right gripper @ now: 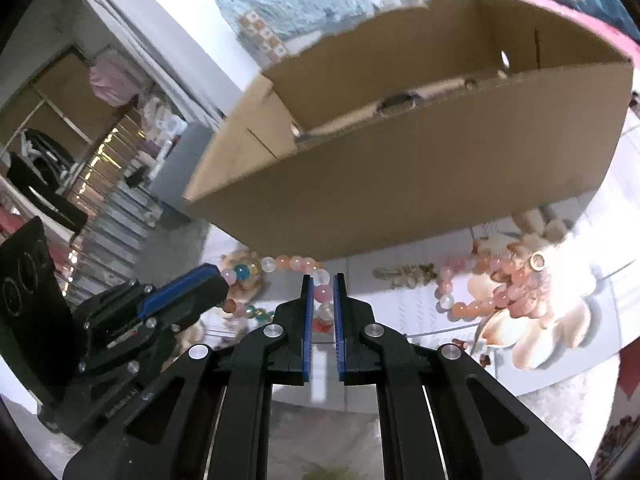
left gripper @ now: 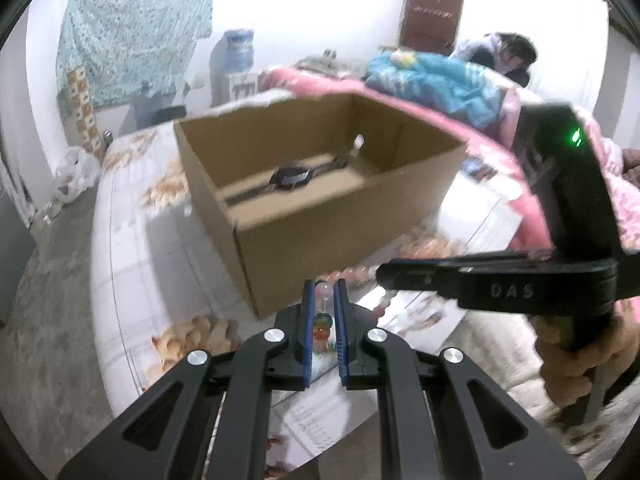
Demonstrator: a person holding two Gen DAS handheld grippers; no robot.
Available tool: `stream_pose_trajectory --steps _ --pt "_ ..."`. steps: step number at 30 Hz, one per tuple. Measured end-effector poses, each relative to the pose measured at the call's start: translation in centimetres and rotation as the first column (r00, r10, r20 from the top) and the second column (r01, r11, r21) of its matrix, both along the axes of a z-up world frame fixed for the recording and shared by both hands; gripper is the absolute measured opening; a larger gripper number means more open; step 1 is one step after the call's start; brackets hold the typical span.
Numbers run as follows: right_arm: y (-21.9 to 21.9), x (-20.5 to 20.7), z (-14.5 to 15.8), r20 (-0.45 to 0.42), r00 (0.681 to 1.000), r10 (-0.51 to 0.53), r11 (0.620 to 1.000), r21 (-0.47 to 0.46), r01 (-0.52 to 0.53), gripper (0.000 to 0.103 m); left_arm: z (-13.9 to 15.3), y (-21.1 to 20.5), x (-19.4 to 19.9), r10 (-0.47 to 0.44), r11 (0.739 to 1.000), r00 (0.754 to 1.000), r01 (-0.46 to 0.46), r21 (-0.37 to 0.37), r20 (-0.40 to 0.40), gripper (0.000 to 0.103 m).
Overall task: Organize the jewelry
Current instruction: 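Lift the bead bracelet with both tools and carry it over the box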
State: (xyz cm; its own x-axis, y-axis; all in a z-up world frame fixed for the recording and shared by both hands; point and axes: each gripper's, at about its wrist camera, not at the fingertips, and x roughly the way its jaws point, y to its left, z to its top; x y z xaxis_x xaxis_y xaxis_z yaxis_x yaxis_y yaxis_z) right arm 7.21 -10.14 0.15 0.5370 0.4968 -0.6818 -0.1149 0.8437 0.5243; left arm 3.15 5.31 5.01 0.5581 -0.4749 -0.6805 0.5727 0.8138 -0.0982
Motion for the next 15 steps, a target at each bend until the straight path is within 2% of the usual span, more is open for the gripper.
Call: stream_pose_trajectory --steps 4,7,10,12,15 --pt "-1.1 -0.9 3.8 0.095 0.995 0.014 1.000 0.019 -0.016 0.007 4.3 0.0 0.1 -0.044 0.994 0.998 0.049 -0.100 0.046 0.009" --pt "-1.5 -0.1 6.4 0.168 0.985 0.032 0.999 0.021 -0.036 0.007 7.6 -0.3 0.9 -0.053 0.989 0.992 0.068 -0.131 0.113 0.009" --pt "-1.9 2.3 8.0 0.215 0.975 0.050 0.998 0.024 -0.057 0.007 9.8 -0.7 2.5 -0.050 0.985 0.985 0.075 -0.154 0.163 0.009" --pt "-2.2 4.5 7.9 0.203 0.978 0.059 0.997 0.043 -0.069 0.007 10.0 -1.1 4.5 -0.031 0.987 0.986 0.056 -0.151 0.162 0.009" --pt "-3.2 8.2 6.2 0.127 0.988 0.084 0.990 0.104 -0.097 0.007 9.0 -1.4 7.6 0.008 0.992 0.993 0.008 -0.130 0.120 0.009"
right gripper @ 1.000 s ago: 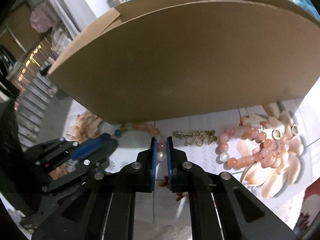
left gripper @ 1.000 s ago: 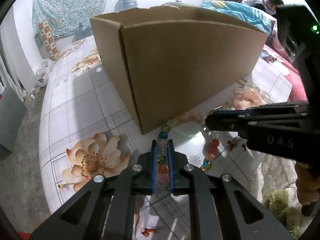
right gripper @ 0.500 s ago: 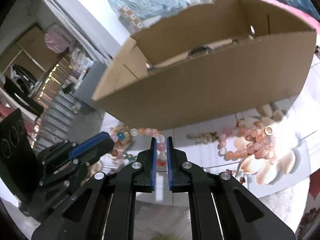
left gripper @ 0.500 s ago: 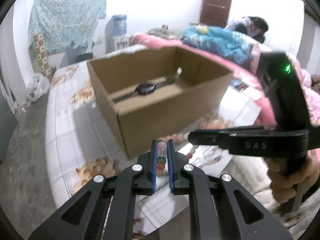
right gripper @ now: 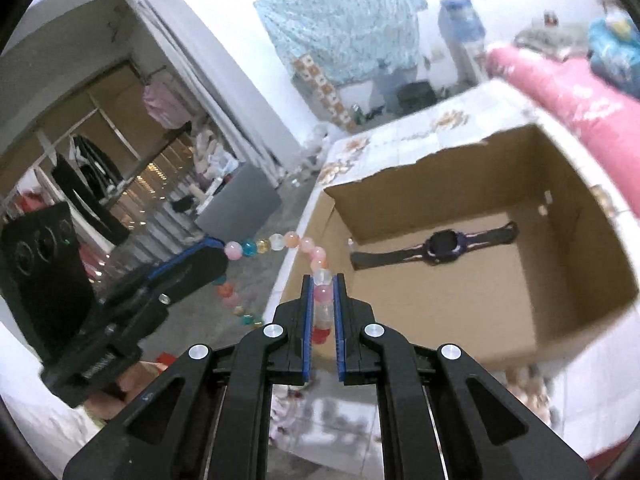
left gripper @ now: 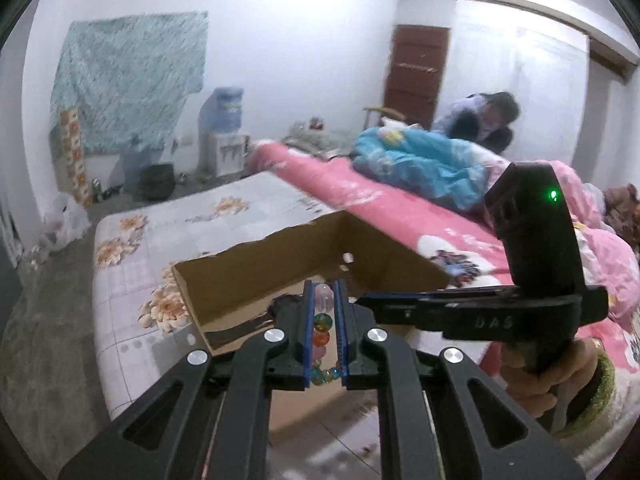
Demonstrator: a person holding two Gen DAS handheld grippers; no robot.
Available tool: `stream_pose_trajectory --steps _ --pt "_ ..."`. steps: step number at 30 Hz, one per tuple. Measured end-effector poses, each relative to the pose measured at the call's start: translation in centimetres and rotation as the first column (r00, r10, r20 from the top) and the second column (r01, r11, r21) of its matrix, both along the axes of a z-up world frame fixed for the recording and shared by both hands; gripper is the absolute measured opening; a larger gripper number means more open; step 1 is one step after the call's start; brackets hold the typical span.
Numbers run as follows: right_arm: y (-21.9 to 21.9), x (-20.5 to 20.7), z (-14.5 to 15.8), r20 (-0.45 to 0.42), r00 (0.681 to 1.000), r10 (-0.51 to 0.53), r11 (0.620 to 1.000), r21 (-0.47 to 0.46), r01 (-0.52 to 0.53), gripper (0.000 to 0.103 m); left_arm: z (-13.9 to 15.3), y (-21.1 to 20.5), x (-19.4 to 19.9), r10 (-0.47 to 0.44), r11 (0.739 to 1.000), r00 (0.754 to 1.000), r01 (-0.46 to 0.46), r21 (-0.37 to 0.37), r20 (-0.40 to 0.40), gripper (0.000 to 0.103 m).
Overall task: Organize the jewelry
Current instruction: 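Lift the bead bracelet with both tools and carry it over the box, then lower the bracelet into the box beside the watch and open both tools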
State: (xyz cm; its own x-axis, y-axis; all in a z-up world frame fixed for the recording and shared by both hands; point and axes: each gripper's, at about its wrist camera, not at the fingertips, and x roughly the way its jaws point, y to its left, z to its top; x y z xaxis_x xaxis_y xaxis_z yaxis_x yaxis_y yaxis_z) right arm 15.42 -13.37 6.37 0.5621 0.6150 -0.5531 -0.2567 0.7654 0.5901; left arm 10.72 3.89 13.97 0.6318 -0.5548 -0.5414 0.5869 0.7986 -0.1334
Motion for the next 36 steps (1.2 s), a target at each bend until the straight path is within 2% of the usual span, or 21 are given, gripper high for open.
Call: stream_pose_trajectory --steps 5,7,10,12,14,16,21,25,32,36 --pt "0.6 3.9 -2.9 -0.129 0.991 0.029 1.000 -0.004 -0.029 0.007 -2.7 -0.3 3.0 0.046 0.997 0.996 -0.042 0.060 -0.072 0.009" --pt "1.0 4.9 -3.5 -0.171 0.984 0.046 0.999 -0.012 -0.049 0.007 -4.1 -0.5 4.0 0.066 0.993 0.992 -0.054 0.105 -0.109 0.009" --pt "1.8 6.1 -4.6 -0.224 0.973 0.059 0.997 -0.037 -0.068 0.008 -5.6 -0.8 4.7 0.079 0.985 0.989 -0.057 0.164 -0.129 0.010" --pt "2.6 6.6 -5.3 -0.265 0.962 0.062 0.996 -0.051 -0.078 0.013 -6.6 -1.3 4.8 0.083 0.974 0.989 -0.055 0.221 -0.122 0.010" --pt "2.8 6.8 -5.8 -0.290 0.955 0.059 0.996 -0.044 -0.075 0.015 -7.1 -1.9 4.8 0.087 0.960 0.992 -0.057 0.276 -0.095 0.020" --pt "2.5 7.0 -5.7 -0.292 0.955 0.045 0.997 -0.040 -0.059 0.021 -7.3 -1.9 4.7 0.101 0.950 0.993 -0.076 0.304 -0.068 0.027" --pt "0.6 5.5 -4.5 -0.238 0.971 -0.003 0.999 -0.038 -0.007 0.023 -6.8 -1.0 4.4 0.120 0.954 0.992 -0.102 0.283 -0.049 0.027" --pt "-1.8 3.7 -3.0 -0.171 0.983 -0.059 0.998 -0.036 0.054 0.029 -5.9 -0.2 3.6 0.136 0.959 0.990 -0.125 0.253 -0.027 0.028" --pt "-5.0 -0.1 -1.7 -0.098 0.987 -0.129 0.992 -0.006 0.129 0.034 -4.8 0.9 1.2 0.135 0.978 0.991 -0.129 0.167 -0.024 0.030" --pt "-5.9 -2.8 -1.1 -0.055 0.989 -0.140 0.990 0.018 0.141 0.043 -4.3 1.3 -1.0 0.113 0.987 0.993 -0.110 0.116 -0.027 0.035"
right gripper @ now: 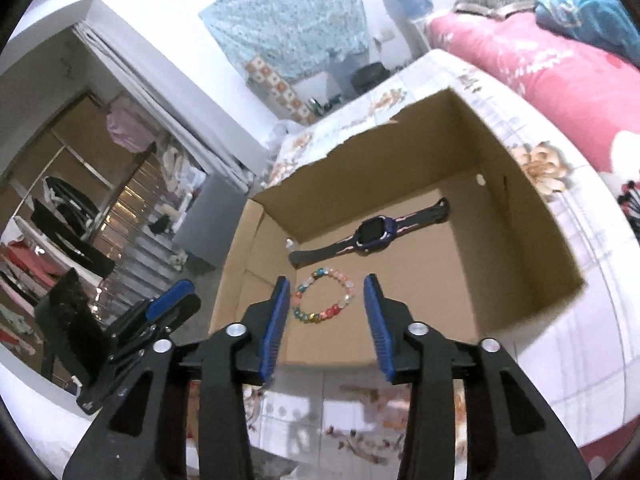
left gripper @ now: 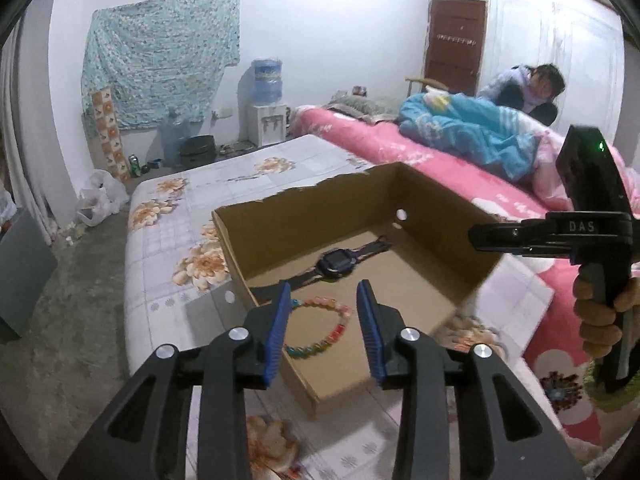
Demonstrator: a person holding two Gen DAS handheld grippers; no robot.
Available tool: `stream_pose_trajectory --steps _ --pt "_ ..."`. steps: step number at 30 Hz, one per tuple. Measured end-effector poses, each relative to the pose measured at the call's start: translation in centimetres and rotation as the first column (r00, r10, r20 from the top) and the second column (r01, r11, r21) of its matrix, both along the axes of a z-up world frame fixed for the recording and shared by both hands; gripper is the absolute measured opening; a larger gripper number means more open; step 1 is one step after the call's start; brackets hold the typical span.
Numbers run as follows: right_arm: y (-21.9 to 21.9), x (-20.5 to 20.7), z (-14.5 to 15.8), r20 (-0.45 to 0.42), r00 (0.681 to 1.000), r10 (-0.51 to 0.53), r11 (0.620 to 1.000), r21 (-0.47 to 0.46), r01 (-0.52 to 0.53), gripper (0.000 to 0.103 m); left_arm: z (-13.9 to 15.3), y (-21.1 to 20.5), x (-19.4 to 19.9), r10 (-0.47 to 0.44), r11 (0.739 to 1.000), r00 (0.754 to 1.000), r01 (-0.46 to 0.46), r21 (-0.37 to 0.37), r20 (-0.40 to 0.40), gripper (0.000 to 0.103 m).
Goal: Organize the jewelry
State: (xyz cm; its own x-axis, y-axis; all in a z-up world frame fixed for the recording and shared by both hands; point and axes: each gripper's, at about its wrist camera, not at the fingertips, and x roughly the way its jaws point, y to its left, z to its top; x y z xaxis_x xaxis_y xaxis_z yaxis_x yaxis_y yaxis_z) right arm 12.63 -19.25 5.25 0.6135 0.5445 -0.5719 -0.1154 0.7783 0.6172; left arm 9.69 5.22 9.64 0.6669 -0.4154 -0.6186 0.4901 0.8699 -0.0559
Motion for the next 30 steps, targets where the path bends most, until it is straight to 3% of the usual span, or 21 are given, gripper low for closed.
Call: stream_pose_trajectory --steps 7,11,12,18,24,30 --pt "-0.3 -3.7 -0.7 0.009 1.000 -0.010 1.000 0.030 0.010 0.055 -0.2 0.1 -4.7 -0.058 0.997 0.998 0.059 -0.045 0.033 0.045" --pt "-0.3 -5.8 -1.5 0.000 0.999 -0.049 0.999 -0.017 0.049 0.065 -1.3 -0.7 -6.7 -0.074 0.997 0.996 0.075 -0.013 0.044 0.051" --pt "-0.3 -6.3 -1.9 -0.009 0.998 -0.064 0.997 -0.039 0.063 0.070 -2.0 -1.1 -7.3 -0.072 0.997 0.997 0.072 0.007 0.036 0.051" --pt "0.8 -8.7 -4.4 -0.067 0.987 -0.143 0.959 -0.255 0.121 0.078 -5.6 -2.6 -8.7 -0.065 0.996 0.997 0.067 0.051 -0.043 0.052" --pt "1.3 -9.5 -6.5 -0.105 0.976 -0.189 0.922 -0.361 0.139 0.083 -7.7 -4.0 -9.3 -0.068 0.993 0.995 0.075 0.088 -0.078 0.052" --pt "1.9 -10.1 -5.8 -0.042 0.972 -0.230 0.868 -0.461 0.185 0.095 -7.9 -4.2 -9.0 -0.065 0.993 0.994 0.072 0.088 -0.086 0.052"
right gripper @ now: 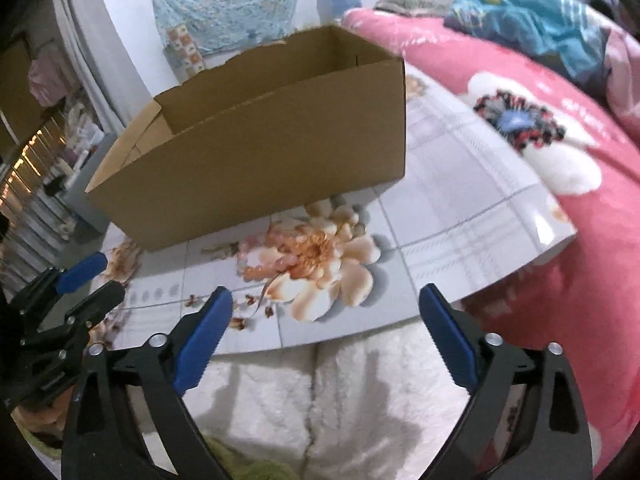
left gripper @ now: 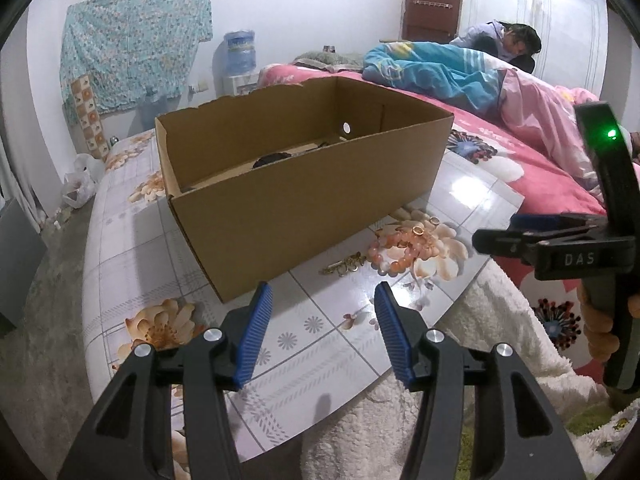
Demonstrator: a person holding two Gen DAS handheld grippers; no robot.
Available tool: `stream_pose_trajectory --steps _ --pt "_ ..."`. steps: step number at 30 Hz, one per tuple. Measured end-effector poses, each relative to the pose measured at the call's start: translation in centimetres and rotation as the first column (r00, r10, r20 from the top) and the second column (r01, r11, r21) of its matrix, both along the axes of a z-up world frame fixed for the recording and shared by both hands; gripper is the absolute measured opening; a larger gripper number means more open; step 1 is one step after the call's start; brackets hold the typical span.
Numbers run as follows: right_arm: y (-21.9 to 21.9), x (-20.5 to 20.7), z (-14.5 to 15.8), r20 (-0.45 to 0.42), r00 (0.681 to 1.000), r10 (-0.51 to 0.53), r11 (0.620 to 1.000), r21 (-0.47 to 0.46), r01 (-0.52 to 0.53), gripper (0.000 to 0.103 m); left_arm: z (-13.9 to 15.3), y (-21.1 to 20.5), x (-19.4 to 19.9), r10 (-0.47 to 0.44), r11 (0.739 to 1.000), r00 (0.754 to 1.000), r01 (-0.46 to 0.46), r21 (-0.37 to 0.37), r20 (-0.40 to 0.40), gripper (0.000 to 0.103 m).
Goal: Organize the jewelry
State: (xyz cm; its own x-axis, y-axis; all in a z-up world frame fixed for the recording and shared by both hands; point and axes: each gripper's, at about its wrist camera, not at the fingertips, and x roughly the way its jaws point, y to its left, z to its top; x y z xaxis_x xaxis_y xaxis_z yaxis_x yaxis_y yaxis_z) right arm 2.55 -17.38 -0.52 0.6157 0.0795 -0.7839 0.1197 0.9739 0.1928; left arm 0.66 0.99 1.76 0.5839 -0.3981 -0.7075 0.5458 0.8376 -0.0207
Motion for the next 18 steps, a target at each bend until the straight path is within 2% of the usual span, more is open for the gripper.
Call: stream_pose_trajectory --steps 9,18 --pt "0.5 -0.3 0.6 0.060 0.998 -0.028 0.985 -0.167 0.038 0.095 0.5 -0.5 0.8 0.025 1.000 1.000 -0.025 0.003 -0.001 0.052" --pt "0.0 -0.3 1.6 0.105 0.993 -0.046 0.974 -0.214 0.068 0.095 1.1 -0.4 0.2 0.043 0.999 0.999 -0.043 0.017 0.011 0.053"
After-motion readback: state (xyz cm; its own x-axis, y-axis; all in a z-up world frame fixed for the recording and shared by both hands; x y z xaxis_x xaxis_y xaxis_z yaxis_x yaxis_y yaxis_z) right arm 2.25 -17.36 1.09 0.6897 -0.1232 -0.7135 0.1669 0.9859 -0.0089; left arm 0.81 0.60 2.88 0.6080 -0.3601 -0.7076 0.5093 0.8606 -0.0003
